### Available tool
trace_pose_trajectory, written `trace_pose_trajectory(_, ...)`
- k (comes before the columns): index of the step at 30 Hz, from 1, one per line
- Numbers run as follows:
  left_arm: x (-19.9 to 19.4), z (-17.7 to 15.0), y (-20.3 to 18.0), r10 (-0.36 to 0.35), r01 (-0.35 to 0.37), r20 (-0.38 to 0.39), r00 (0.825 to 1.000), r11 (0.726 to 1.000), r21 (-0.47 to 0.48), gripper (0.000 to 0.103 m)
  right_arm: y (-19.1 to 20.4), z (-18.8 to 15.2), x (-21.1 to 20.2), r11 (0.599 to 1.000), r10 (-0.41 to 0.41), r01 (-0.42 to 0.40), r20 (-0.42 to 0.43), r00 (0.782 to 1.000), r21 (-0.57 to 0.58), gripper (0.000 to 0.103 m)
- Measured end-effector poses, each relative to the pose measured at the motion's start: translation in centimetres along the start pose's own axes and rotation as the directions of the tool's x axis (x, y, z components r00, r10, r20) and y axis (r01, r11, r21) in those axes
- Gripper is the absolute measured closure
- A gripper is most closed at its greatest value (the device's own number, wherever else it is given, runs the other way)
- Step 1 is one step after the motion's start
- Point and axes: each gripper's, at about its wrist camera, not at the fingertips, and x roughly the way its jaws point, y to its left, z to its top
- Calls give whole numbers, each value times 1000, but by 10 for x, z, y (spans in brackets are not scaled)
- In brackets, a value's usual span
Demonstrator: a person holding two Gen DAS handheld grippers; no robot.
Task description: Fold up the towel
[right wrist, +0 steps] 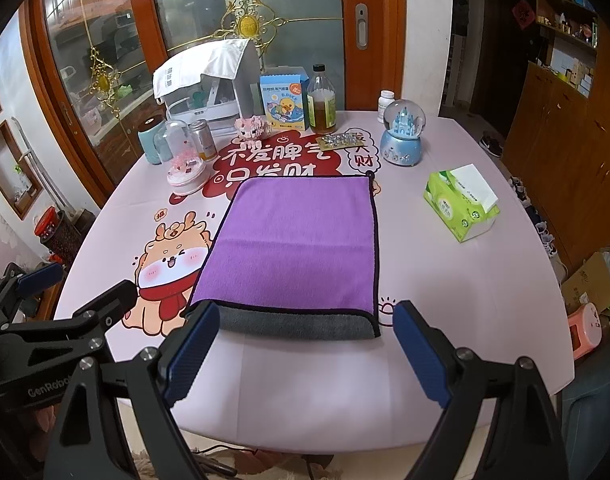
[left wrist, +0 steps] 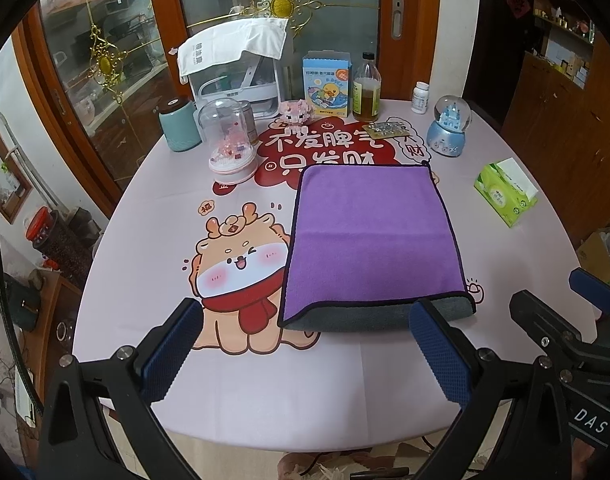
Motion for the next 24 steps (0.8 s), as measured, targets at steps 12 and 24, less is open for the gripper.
trace_pose_trajectory(12, 2, 0, -3, -22, 22, -3, 1000, 1000, 2, 1, -3, 3, 0, 1000, -1, 1, 4, 1000, 7, 14)
trace_pose_trajectory(24, 11, 10, -5, -39, 39, 6, 999, 999, 23, 1, -7, 9, 9, 1000, -14, 14, 0, 1000, 13, 14)
